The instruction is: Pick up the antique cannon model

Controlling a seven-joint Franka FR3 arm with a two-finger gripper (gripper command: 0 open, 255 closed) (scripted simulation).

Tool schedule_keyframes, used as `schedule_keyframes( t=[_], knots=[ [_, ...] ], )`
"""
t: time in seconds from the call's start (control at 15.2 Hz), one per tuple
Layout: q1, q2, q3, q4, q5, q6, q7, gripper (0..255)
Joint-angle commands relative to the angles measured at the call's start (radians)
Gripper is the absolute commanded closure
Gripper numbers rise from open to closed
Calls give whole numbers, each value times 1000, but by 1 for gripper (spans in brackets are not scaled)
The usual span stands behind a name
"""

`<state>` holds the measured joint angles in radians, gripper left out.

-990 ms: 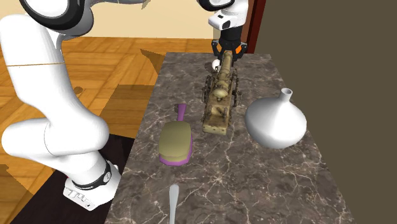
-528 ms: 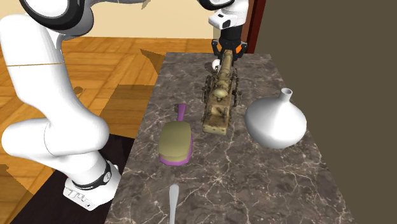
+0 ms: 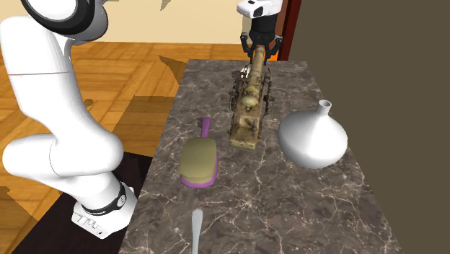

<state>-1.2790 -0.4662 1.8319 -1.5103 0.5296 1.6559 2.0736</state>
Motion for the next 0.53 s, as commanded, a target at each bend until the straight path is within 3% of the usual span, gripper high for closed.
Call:
schedule_keyframes(
  t=[0.0, 0.46],
  knots=[
    [-11, 1, 2, 31, -1, -26, 6, 255],
    [-53, -2, 13, 118, 0, -98, 18, 255]
  ],
)
